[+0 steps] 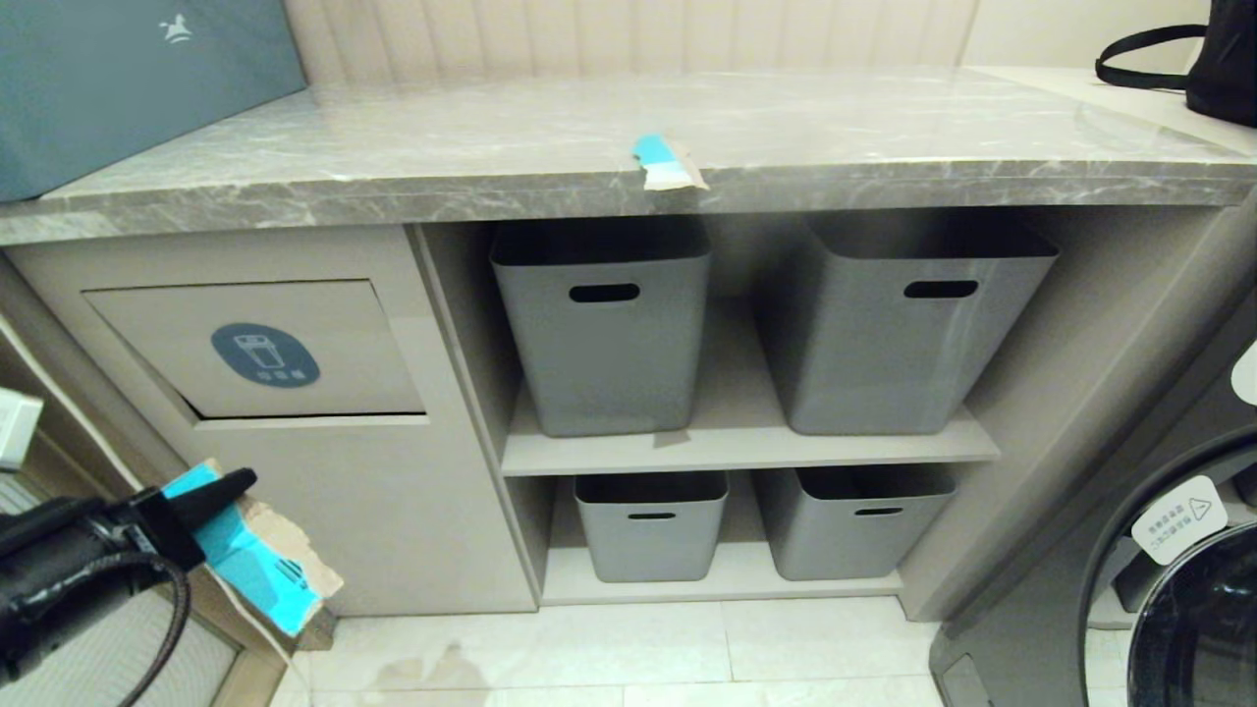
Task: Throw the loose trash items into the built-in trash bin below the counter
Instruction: Put the garbage in the trash can
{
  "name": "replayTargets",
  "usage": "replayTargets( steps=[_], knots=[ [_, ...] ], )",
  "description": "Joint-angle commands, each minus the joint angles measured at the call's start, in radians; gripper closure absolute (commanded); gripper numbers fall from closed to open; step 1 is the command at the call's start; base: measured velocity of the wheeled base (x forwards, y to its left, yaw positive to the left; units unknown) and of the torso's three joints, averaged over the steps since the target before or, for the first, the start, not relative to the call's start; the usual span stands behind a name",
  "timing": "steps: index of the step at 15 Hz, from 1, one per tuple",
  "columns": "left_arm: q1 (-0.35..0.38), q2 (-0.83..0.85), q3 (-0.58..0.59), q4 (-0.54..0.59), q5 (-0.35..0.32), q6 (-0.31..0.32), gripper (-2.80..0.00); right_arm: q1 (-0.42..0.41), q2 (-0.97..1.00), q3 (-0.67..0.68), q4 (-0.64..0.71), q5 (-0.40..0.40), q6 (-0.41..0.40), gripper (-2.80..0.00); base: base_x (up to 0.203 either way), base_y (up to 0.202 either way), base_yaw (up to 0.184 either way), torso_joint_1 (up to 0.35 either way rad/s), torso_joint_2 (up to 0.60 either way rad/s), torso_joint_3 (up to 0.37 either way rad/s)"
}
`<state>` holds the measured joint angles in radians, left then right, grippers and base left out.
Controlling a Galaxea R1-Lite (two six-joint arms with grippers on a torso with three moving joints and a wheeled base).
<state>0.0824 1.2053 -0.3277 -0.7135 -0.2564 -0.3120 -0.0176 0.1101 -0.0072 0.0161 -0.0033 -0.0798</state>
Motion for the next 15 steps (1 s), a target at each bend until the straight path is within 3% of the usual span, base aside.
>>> replayTargets(
  steps=[1,4,9,12,15],
  knots=[
    [0.045,0.065,-0.033,-0.014,-0.001,0.011,0.00,0.006,-0.119,0.005,-0.006,-0.003,0.000,0.00,0.000,0.000,0.000,0.000,0.00,0.000],
    [0.102,0.235,-0.115,-0.170,-0.002,0.060,0.00,0.011,-0.110,0.008,-0.017,-0.004,0.021,0.00,0.000,0.000,0.000,0.000,0.00,0.000],
    [0.111,0.514,-0.097,-0.454,-0.003,0.195,0.00,0.011,-0.110,0.009,-0.019,-0.003,0.095,0.00,0.000,0.000,0.000,0.000,0.00,0.000],
    [0.107,0.646,-0.077,-0.621,-0.018,0.213,0.00,0.011,-0.110,0.007,-0.019,-0.004,0.095,0.00,0.000,0.000,0.000,0.000,0.00,0.000],
    [0.139,0.795,-0.143,-0.734,-0.023,0.226,0.00,0.011,-0.110,0.009,-0.019,-0.003,0.095,0.00,0.000,0.000,0.000,0.000,0.00,0.000]
  ],
)
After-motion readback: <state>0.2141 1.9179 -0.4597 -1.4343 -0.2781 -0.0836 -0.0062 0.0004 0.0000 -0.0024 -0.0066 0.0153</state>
